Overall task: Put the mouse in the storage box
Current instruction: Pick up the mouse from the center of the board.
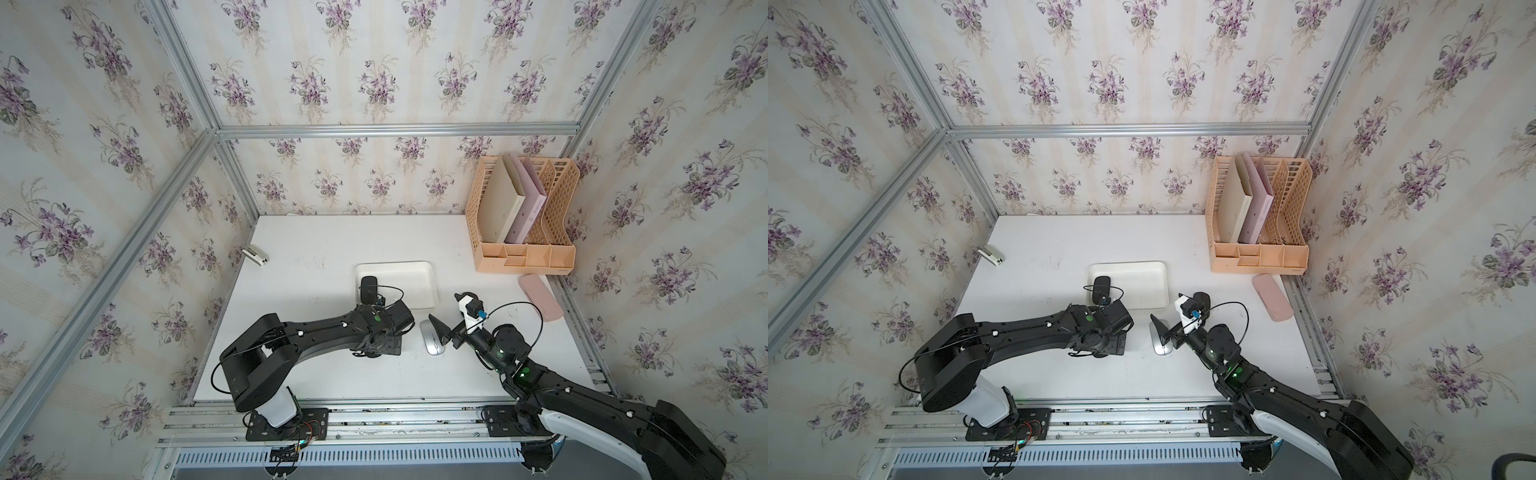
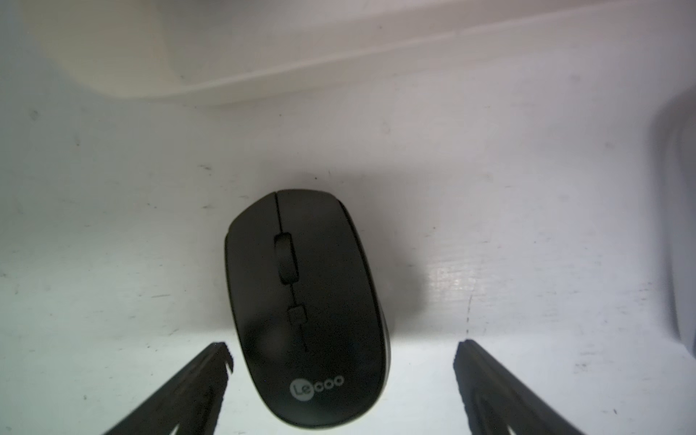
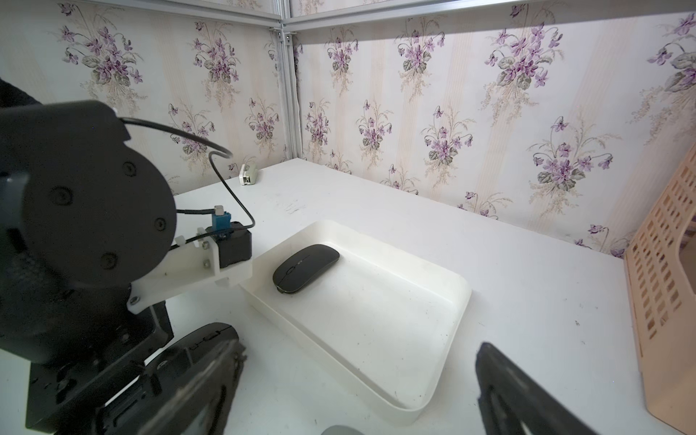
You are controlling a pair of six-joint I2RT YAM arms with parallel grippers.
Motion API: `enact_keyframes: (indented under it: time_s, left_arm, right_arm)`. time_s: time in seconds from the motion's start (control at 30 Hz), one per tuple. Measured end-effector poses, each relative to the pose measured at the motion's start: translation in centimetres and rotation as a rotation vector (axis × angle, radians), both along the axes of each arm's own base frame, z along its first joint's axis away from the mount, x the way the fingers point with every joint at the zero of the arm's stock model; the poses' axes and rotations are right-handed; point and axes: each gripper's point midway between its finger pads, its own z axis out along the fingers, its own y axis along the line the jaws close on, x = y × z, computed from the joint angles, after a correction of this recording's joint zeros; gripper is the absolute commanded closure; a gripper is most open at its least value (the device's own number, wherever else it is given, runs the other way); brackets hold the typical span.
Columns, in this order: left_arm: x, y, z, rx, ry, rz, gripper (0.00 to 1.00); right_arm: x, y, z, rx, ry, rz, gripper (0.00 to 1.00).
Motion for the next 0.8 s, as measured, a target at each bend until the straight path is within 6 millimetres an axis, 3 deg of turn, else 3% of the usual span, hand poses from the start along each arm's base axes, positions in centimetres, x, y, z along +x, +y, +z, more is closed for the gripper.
enact_keyframes:
  time_s: [0.23, 0.4, 0.47, 0.8]
  left_arm:
    - [-0.5, 1.5, -2.0, 0.047, 0.045, 0.021, 0.18]
    - [-0.2, 0.8, -2.1, 0.032, 0.042, 0.017, 0.29]
    - [0.0, 0.5, -2.2, 0.024, 0.039, 0.015, 0.38]
    - [0.2, 0.2, -2.0, 0.029, 0.036, -0.011, 0.48]
  right_arm:
    - [0.1, 0.1, -0.5, -0.012, 0.013, 0.000, 0.00]
    - [0.1, 0.2, -0.8, -0.019, 0.020, 0.004, 0.00]
    - [0.1, 0.2, -0.8, -0.018, 0.020, 0.004, 0.00]
    - [0.0, 0.3, -0.7, -0.017, 0.018, 0.012, 0.00]
